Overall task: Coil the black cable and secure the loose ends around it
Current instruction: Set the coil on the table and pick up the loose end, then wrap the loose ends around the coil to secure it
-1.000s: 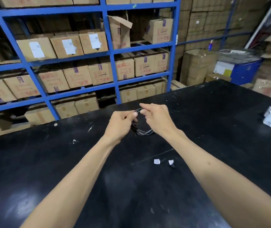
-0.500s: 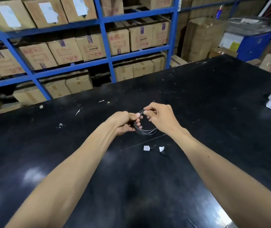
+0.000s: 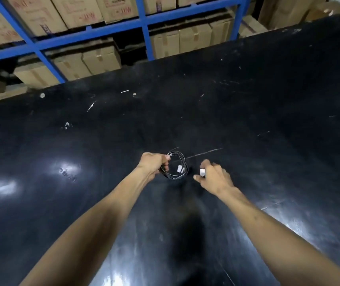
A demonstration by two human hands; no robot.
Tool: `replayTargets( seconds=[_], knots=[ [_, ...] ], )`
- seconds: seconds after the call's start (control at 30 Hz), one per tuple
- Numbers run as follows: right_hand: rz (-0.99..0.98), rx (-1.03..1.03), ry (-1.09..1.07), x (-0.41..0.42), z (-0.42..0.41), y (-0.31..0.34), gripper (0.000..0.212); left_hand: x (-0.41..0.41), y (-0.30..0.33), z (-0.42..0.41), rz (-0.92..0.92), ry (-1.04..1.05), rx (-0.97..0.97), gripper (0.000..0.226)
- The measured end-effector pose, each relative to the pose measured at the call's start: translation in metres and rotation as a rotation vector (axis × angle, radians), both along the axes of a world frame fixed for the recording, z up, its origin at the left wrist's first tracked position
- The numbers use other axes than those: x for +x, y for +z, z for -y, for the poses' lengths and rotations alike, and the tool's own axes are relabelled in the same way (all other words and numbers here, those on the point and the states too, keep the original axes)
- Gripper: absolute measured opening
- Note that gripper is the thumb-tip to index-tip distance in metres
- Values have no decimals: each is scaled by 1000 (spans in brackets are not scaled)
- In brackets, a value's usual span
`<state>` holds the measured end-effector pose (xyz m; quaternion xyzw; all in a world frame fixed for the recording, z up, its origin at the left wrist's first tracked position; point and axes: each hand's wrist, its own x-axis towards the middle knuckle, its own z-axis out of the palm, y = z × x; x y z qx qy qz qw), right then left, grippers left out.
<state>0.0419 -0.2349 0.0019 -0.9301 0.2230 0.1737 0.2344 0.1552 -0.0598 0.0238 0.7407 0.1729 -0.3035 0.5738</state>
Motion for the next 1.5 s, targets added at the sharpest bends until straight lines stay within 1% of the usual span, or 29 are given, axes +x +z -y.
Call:
replayTargets(
  seconds=[0.03,0.07,0.1,0.23,0.27,0.4,0.43,0.53,0.57,0.63,0.7,0.77,0.83,0.9,0.97,1.0,1.03,1.1,1.2,1.27,1.33,1.43,1.47,1.5],
  knots=[
    [-53,-25,-1,-3,-6,-9,51,1,-4,-1,-7,1,4,16],
    [-75,-42,-8,-5,-11,-17,55,2,-8,-2,-15,1,6,15],
    [-73,-62,-13,-7,-15,-25,53,3,-10,-4,-22,0,6,15],
    [-23,-180,7,-8,-14,-36,31,2,-14,-10,-30,-9,0,14],
    [-5,-175,-11,-8,-12,-36,28,1,-13,-13,-28,-10,-3,14],
    [97,-31,-158,-11,-6,-28,25,-4,-10,-22,-16,-2,-14,14],
    [92,-21,-184,-12,-8,-26,29,-5,-9,-24,-11,0,-19,15],
    [12,-56,-215,-14,-18,-29,55,-12,-7,-28,-3,-11,-25,16],
    [-12,-75,-205,-16,-21,-33,58,-15,-8,-29,2,-17,-20,16],
    [-26,-113,-193,-20,-23,-38,49,-21,-8,-33,12,-27,-2,17],
    [13,-109,-217,-25,-22,-39,38,-26,-6,-37,22,-43,10,18],
    [109,-29,-292,-30,-22,-36,32,-28,-5,-41,34,-54,10,18],
    [229,156,-408,-33,-25,-23,24,-30,-3,-42,44,-62,6,17],
    [359,364,-487,-34,-31,-4,21,-31,1,-41,48,-72,3,16],
    [479,540,-458,-36,-39,16,25,-31,6,-41,50,-86,-4,15],
    [530,557,-395,-38,-43,24,26,-31,10,-41,51,-97,-9,15],
    [566,521,-299,-40,-47,31,25,-30,14,-41,55,-106,-13,15],
    [576,341,-69,-41,-52,41,23,-28,22,-39,74,-116,-27,16],
    [502,130,182,-44,-58,54,23,-29,36,-35,109,-129,-60,18],
    [493,36,245,-44,-61,60,23,-33,48,-35,127,-169,-81,15],
    [511,-72,259,-43,-65,66,21,-40,61,-37,133,-251,-89,11],
    [556,-287,273,-43,-74,79,13,-52,80,-40,139,-350,-77,17],
    [566,-328,276,-43,-77,84,14,-55,84,-41,147,-362,-85,18],
    [602,-367,273,-43,-79,88,21,-57,86,-41,153,-369,-91,19]
  ],
)
